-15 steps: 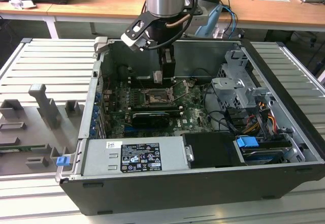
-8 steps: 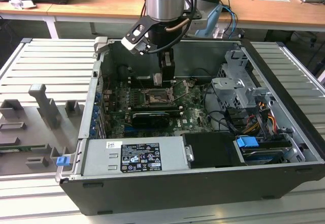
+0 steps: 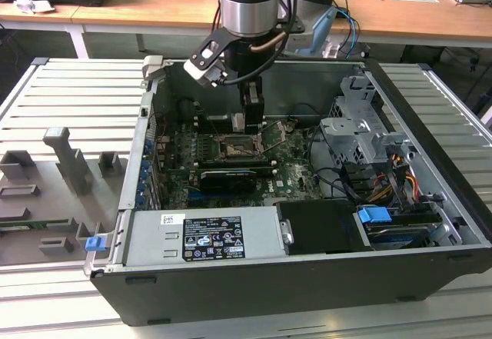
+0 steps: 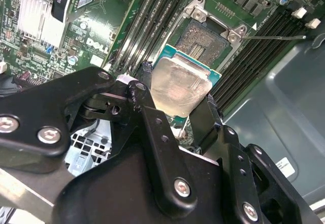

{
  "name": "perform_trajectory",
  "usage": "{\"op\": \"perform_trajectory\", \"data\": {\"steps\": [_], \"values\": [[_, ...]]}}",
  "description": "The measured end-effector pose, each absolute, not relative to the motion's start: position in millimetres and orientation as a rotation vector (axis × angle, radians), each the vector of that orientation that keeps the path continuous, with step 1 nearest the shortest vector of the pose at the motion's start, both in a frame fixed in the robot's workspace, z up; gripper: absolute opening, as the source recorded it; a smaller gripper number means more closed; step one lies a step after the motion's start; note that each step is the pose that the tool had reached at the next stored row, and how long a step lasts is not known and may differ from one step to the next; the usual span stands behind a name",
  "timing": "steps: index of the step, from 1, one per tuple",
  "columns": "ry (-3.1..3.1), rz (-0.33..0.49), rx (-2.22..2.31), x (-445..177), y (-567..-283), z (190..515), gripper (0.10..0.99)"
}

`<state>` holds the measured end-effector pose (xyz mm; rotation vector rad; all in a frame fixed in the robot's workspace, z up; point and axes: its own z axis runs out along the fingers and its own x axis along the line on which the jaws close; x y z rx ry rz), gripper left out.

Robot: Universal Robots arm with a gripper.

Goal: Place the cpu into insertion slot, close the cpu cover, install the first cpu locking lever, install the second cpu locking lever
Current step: 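Place the cpu into insertion slot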

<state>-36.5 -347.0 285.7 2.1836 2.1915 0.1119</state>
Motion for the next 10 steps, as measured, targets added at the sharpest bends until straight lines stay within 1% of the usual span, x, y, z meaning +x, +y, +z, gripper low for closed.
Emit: {"op": "perform_trajectory", "data": {"steps": [10], "values": [[2.189, 0.112, 2.186, -36.5, -347.1, 281.0, 0.541]]}}
